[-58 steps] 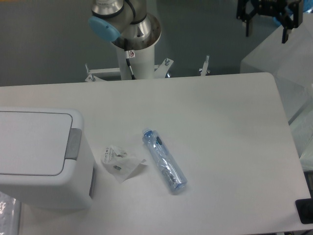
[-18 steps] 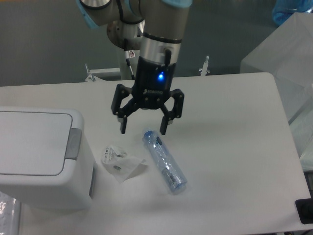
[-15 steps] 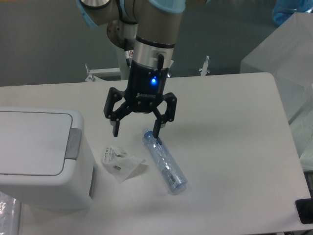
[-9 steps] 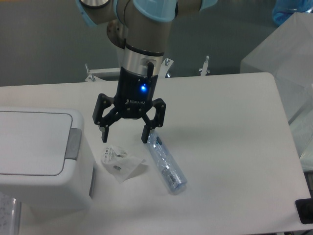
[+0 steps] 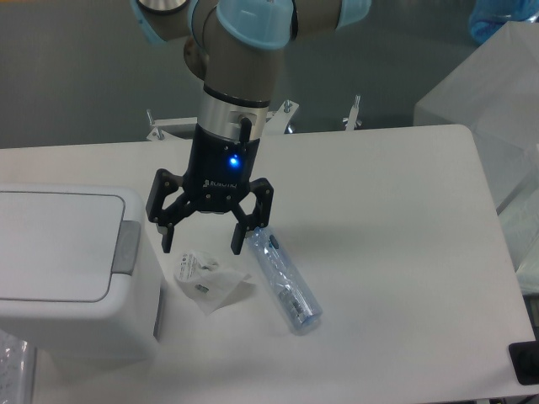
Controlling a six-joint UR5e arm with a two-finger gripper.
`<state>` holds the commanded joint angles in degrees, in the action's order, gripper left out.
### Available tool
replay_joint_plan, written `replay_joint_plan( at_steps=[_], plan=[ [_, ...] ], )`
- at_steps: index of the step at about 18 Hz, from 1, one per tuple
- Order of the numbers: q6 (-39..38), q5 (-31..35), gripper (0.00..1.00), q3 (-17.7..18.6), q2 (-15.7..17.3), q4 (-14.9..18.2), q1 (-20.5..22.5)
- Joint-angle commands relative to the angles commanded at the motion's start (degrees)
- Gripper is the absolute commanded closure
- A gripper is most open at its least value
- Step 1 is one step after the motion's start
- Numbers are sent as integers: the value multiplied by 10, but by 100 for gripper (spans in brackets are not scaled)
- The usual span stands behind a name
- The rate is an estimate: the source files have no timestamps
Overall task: Open the trash can
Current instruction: 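Lower the gripper finger onto the lid's grey tab and press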
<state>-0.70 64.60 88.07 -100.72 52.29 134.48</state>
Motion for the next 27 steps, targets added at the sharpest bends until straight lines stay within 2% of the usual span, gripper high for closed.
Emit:
replay_joint_plan(
  at_steps=[15,27],
  plan=[
    [1,6,0,5,-8,0,-26],
    [1,6,0,10,-9,0,-31]
  ],
)
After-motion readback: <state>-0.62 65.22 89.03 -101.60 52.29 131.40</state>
